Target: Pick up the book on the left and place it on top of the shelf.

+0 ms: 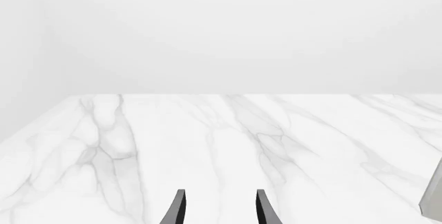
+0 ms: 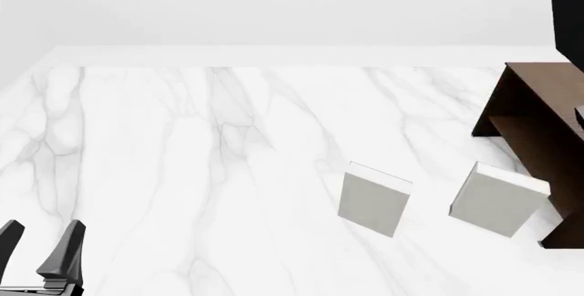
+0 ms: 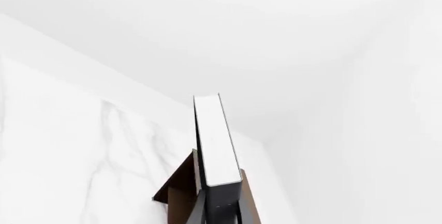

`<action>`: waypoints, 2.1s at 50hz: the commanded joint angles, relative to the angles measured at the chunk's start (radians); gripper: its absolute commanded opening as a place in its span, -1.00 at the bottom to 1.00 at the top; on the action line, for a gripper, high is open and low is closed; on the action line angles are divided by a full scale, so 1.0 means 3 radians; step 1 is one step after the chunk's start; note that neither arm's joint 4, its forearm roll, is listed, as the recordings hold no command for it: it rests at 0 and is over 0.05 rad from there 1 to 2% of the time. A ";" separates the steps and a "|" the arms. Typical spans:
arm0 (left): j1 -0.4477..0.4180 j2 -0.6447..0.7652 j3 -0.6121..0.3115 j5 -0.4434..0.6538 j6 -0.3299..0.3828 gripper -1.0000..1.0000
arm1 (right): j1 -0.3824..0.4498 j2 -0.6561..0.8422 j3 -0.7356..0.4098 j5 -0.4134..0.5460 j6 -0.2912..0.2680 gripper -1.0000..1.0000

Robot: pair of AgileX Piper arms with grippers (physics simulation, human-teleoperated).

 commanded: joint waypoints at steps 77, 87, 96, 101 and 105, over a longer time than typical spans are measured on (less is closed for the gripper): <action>0.0000 0.0000 0.0000 0.0000 0.0000 1.00 | -0.0840 0.0345 0.0057 -0.0464 -0.0281 -1.00; 0.0000 0.0000 0.0000 0.0000 0.0000 1.00 | -0.0914 0.0336 0.0018 -0.0452 -0.0339 -1.00; 0.0000 0.0000 0.0000 0.0000 0.0000 1.00 | -0.0979 0.0359 0.0011 -0.0488 -0.0407 -1.00; 0.0000 0.0000 0.0000 0.0000 0.0000 1.00 | -0.1005 0.0398 0.0010 -0.0527 -0.0432 -1.00; 0.0000 0.0000 0.0000 0.0000 0.0000 1.00 | -0.1020 0.0422 -0.0004 -0.0539 -0.0444 -1.00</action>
